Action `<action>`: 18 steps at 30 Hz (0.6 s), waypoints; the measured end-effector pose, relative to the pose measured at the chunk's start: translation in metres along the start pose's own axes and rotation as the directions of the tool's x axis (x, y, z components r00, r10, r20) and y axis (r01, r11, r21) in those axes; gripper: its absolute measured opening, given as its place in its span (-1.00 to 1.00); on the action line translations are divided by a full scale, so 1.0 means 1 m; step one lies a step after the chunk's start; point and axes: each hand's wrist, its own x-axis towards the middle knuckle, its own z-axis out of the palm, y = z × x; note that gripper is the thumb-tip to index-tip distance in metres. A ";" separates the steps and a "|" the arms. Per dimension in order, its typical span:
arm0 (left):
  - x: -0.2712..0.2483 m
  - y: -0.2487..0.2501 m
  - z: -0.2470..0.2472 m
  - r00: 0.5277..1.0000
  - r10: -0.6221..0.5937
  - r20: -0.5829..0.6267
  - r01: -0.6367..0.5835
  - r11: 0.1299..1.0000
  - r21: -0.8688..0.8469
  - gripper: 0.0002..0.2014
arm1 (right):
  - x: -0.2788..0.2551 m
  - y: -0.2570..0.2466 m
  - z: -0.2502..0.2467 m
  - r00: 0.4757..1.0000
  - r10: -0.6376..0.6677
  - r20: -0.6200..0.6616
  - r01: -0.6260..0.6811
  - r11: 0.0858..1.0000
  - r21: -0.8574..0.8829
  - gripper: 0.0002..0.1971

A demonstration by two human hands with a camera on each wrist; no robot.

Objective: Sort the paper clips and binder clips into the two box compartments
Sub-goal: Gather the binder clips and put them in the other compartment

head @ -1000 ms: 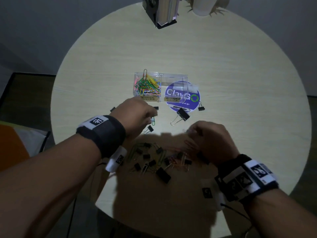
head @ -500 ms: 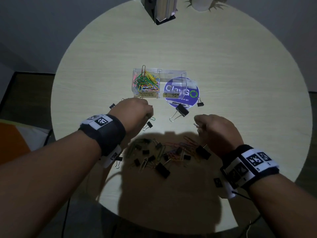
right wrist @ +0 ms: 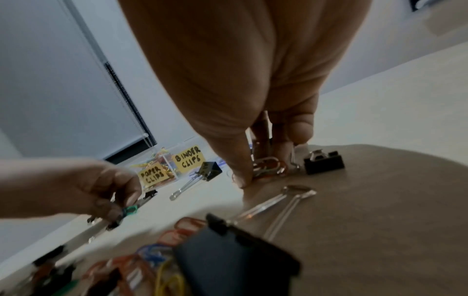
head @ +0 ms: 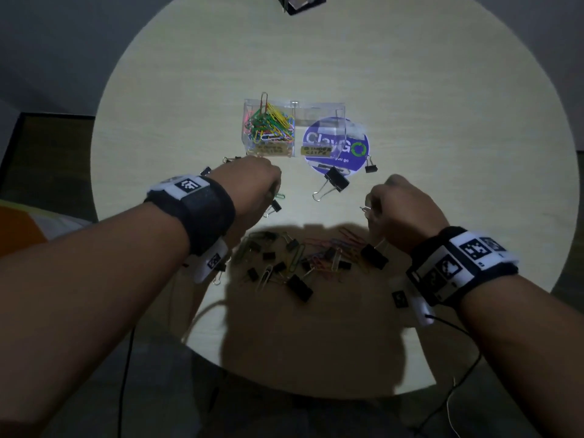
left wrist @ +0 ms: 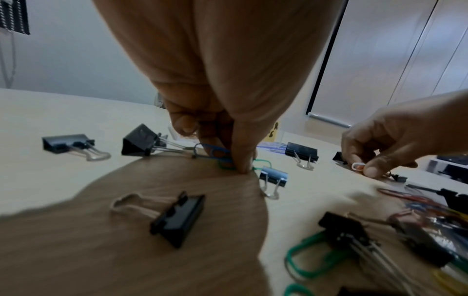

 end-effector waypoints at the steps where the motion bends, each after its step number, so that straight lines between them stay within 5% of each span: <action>1: -0.001 0.000 0.000 1.000 -0.007 -0.018 0.007 1.000 -0.020 -0.90 | -0.001 0.001 0.001 1.000 -0.020 -0.007 0.020 1.000 -0.017 -0.93; 5: -0.010 0.014 -0.004 0.997 -0.010 -0.081 -0.001 0.991 -0.131 -0.81 | -0.004 0.004 0.007 1.000 -0.001 -0.024 0.001 1.000 0.005 -0.95; 9: -0.025 0.056 0.005 0.982 0.175 -0.078 -0.187 0.962 -0.200 -0.77 | -0.010 0.000 0.005 0.994 -0.043 -0.096 0.050 0.996 0.072 -0.90; 13: -0.033 0.074 0.030 0.996 0.093 -0.005 -0.093 0.992 -0.081 -0.74 | -0.024 -0.013 0.008 0.976 -0.197 -0.093 0.203 0.977 0.062 -0.85; 18: -0.030 0.077 0.043 0.995 0.099 -0.002 -0.099 0.995 0.025 -0.84 | -0.025 -0.022 0.029 0.985 -0.170 -0.008 0.168 0.977 -0.133 -0.63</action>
